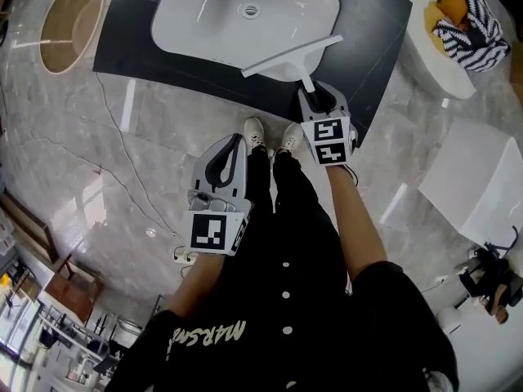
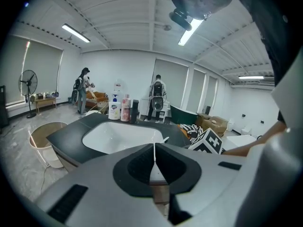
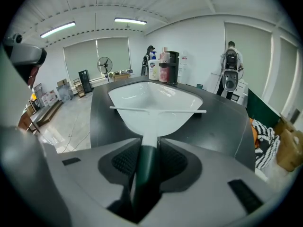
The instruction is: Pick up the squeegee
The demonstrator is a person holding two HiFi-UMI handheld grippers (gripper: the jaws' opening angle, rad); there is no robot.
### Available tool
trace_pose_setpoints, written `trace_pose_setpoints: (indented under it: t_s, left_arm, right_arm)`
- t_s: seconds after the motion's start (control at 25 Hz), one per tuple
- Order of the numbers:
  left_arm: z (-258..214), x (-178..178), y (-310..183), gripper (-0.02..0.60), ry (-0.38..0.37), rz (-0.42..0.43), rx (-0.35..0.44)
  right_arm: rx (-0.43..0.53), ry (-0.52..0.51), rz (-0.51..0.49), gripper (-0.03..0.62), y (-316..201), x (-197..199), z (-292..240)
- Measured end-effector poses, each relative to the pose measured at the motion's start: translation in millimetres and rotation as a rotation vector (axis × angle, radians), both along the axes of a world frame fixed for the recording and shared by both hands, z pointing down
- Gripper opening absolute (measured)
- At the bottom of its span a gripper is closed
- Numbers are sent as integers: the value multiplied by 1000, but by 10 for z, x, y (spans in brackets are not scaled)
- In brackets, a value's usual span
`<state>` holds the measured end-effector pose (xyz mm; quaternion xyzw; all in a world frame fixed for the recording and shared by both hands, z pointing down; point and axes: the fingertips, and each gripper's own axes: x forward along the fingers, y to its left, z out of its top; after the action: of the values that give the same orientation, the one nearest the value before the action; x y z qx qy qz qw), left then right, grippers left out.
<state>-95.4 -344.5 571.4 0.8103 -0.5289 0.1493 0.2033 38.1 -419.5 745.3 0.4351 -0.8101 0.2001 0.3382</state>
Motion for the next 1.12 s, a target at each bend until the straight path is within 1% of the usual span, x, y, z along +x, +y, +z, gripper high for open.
trace_pose_setpoints:
  t_s: [0.12,0.2,0.4,0.68,0.76,0.88,1.04,1.12]
  left_arm:
    - [16,17,13,18,0,-4,-4]
    - [11,18,14,18,-4,-7,-4]
    - [-63,13,-15,18,-11,-13,14]
    - [-248,40,-86,18,-14,-3,56]
    - [-330,60,-115,18,-12,4,74]
    - [-469,73,-173,18,-10,14,106]
    - [-671,78,-284,18,4,11,147]
    - [-808,97,-324,18,8,23,174]
  right_arm:
    - [-3,17,-16,100,9,-14,0]
    - [-1,13,-19,98,13,-33,6]
    - [-19,0,8,89,8,-20,-37]
    - [20,45,-10,86,-67,54,-300]
    - [44,45,-4,86,-113,84,-413]
    - [94,15,9,86,-213,103,-639]
    - [173,-18,40,86,-352,178,-1112]
    - [216,-31,59,86,-393,212,-1386]
